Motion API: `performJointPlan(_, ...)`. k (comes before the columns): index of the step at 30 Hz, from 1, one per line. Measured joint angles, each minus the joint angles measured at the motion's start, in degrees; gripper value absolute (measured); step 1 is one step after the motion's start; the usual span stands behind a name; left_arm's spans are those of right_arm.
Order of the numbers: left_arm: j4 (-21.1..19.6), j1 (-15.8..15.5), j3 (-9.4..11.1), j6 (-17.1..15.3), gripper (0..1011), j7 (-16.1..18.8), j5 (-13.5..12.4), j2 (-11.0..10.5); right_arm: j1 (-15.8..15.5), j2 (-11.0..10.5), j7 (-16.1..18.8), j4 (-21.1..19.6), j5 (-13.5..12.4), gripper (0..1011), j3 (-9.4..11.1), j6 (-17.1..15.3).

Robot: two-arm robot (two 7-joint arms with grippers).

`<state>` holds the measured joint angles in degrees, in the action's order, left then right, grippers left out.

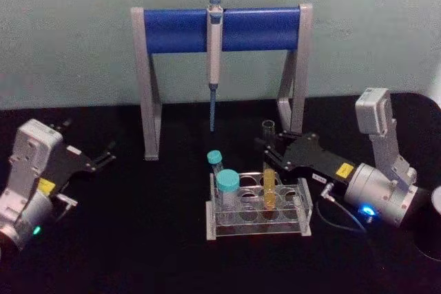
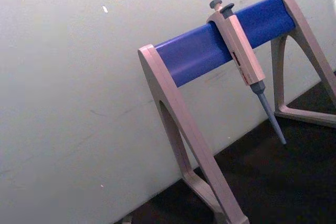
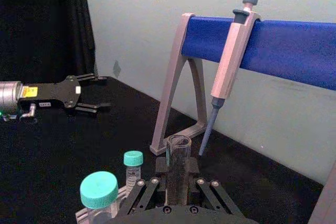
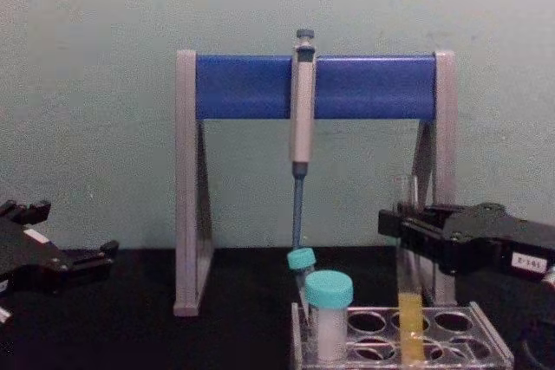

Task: Pick up the test tube from the test tube rack, shake it, then place it back into the test tube rack.

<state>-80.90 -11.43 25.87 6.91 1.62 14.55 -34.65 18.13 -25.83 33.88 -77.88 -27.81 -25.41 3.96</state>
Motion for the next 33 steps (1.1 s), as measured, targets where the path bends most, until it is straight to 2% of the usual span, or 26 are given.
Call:
performJointPlan(28,0.0,0.0,0.0,0.0,1001,0.0,0.0,0.0,0.03,0.04,-0.08,0.03,0.13,238,0.03,-0.05)
performJointPlan(31,0.0,0.0,0.0,0.0,1001,0.0,0.0,0.0,0.03,0.04,-0.07,0.03,0.14,308,0.02,-0.06)
performJointPlan(33,0.0,0.0,0.0,0.0,1001,0.0,0.0,0.0,0.03,0.04,-0.07,0.03,0.14,389,0.02,-0.06)
